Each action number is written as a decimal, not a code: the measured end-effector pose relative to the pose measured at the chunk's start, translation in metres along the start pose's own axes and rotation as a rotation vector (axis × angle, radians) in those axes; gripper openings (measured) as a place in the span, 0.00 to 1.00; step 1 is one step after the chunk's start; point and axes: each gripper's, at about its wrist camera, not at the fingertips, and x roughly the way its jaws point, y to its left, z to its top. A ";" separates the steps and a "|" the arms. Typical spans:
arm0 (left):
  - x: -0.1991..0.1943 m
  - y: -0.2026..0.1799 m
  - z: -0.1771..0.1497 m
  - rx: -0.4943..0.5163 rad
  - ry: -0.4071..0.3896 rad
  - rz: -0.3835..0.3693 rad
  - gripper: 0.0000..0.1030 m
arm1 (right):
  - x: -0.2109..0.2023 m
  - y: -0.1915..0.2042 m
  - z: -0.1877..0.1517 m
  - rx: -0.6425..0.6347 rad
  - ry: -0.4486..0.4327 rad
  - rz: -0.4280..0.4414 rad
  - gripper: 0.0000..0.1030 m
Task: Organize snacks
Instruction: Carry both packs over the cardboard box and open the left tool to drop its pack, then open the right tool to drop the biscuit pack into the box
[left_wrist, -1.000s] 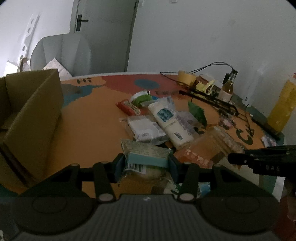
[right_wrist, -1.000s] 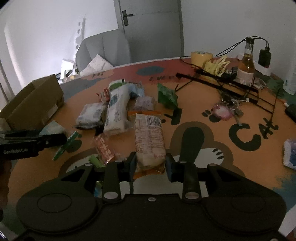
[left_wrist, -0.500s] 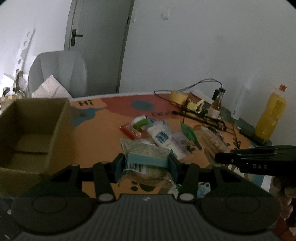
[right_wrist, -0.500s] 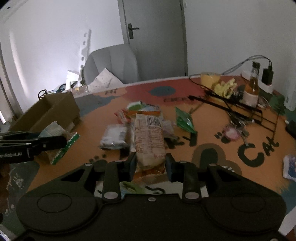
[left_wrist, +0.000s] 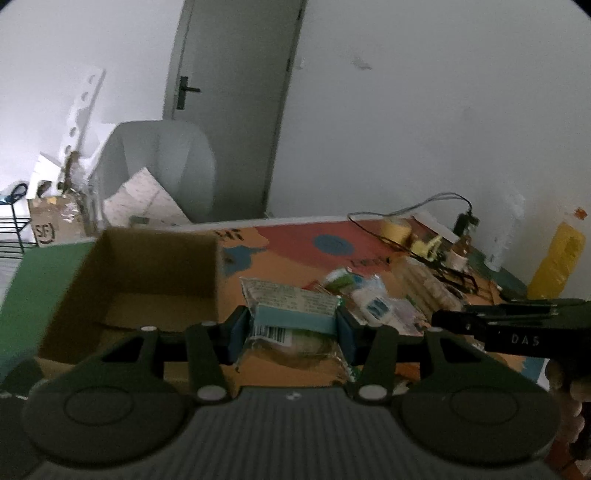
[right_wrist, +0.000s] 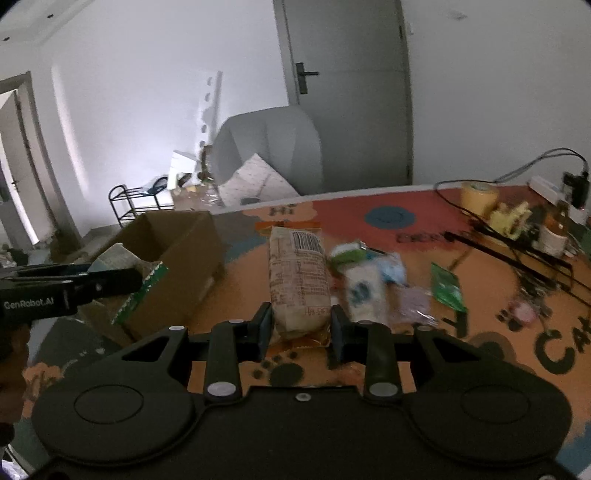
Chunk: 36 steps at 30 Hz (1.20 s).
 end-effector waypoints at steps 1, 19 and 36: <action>-0.004 0.006 0.003 -0.006 -0.002 0.007 0.48 | 0.001 0.005 0.003 -0.002 -0.006 0.007 0.30; -0.010 0.084 0.024 -0.104 0.002 0.074 0.48 | 0.036 0.088 0.035 0.024 -0.048 0.083 0.30; 0.015 0.120 0.032 -0.134 0.053 0.111 0.54 | 0.083 0.138 0.026 0.134 -0.088 0.103 0.30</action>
